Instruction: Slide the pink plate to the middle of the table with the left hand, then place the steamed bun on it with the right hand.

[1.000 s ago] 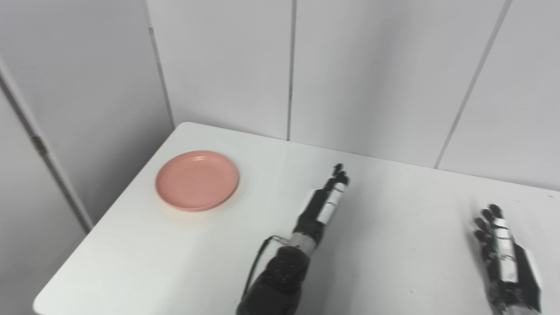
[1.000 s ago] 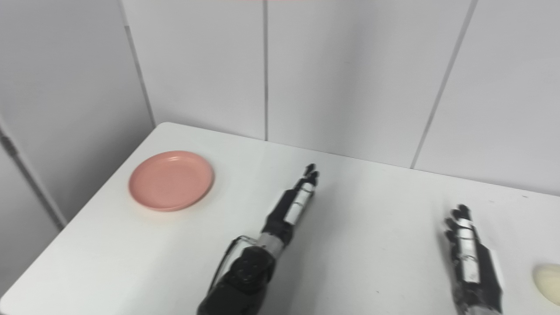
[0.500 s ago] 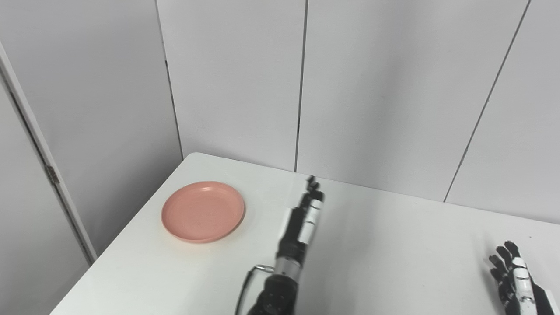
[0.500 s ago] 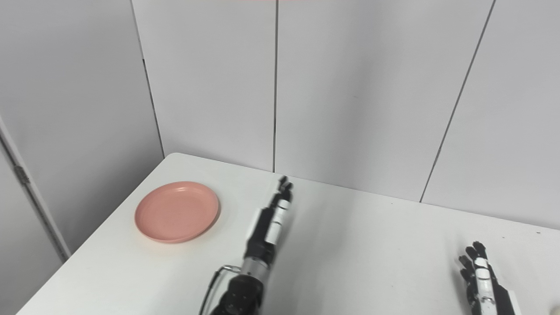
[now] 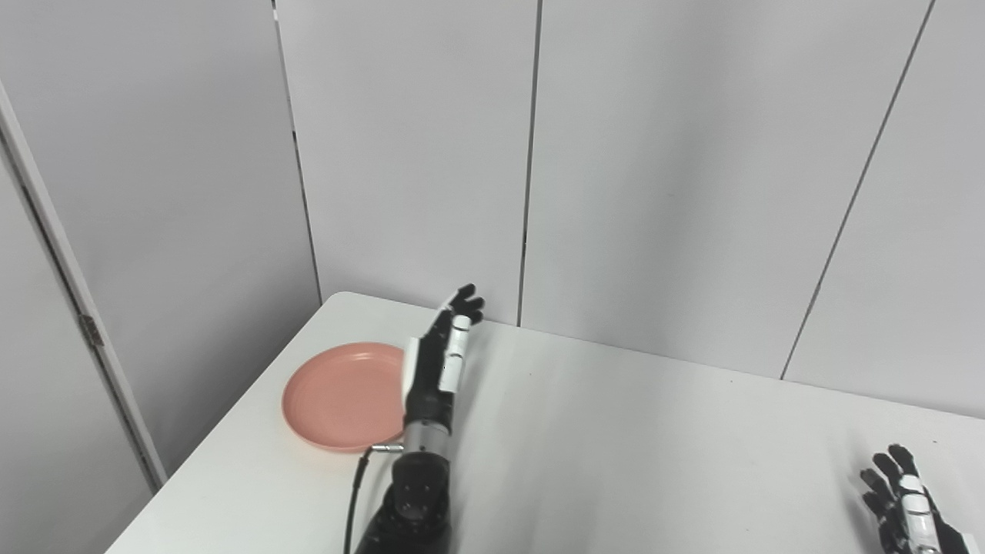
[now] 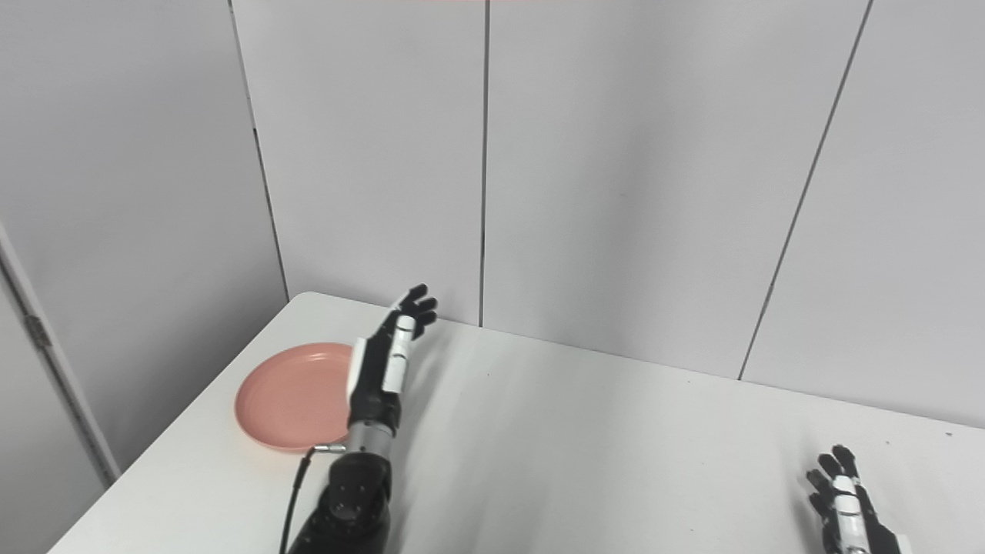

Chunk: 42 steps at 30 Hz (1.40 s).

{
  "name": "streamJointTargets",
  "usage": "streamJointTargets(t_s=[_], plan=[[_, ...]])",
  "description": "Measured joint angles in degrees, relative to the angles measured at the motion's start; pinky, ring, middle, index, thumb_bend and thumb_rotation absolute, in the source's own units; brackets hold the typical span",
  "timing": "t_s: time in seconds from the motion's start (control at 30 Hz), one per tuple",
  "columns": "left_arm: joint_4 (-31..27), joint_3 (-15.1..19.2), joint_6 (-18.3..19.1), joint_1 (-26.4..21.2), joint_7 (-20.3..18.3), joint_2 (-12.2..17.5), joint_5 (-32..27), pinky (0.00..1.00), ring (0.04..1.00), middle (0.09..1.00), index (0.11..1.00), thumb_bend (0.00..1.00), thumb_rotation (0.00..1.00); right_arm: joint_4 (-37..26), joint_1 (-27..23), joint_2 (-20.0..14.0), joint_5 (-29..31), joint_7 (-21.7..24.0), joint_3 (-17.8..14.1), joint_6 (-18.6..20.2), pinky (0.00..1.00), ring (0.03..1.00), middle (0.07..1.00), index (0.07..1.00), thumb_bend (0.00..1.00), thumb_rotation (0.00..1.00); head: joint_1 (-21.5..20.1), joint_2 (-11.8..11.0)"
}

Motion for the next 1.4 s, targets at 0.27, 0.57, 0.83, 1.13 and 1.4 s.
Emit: streamJointTargets(t_s=[0.27,0.57,0.83,1.13,1.4], plan=[[-1.75,2.91,2.79,-0.18,0.87,3.91,-2.00,0.87,0.763,0.758,0.751,0.65,1.00,0.10,-0.16,0.39,-0.54,-0.84,0.02,-0.58,0.96,0.929,0.947,0.948,0.59,0.89,0.26,-0.09],[-1.19,5.80,7.20,-0.35,-0.61,8.85,-5.48,0.76,0.719,0.720,0.714,0.69,1.00,0.09,-0.19,0.45,-0.54,-0.87,0.03,-0.58,0.97,0.941,0.962,0.963,0.60,0.90,0.88,-0.17],[0.67,7.48,8.88,-0.33,-5.41,14.70,-10.07,0.75,0.753,0.745,0.732,0.75,1.00,0.10,-0.16,0.39,-0.37,-0.62,0.02,-0.59,0.97,0.939,0.959,0.963,0.58,0.90,1.32,-0.09],[6.42,7.47,8.58,-0.18,-6.44,18.67,-10.56,0.78,0.789,0.769,0.758,0.77,1.00,0.18,-0.23,0.35,-0.03,-0.48,0.19,-0.66,0.97,0.941,0.957,0.960,0.59,0.92,1.76,0.00],[12.54,7.87,6.40,0.04,-11.58,22.55,-12.54,0.80,0.783,0.770,0.756,0.83,1.00,0.44,-0.29,0.26,-0.01,-0.57,0.17,-0.85,0.97,0.934,0.947,0.952,0.60,0.91,2.02,-0.44]])
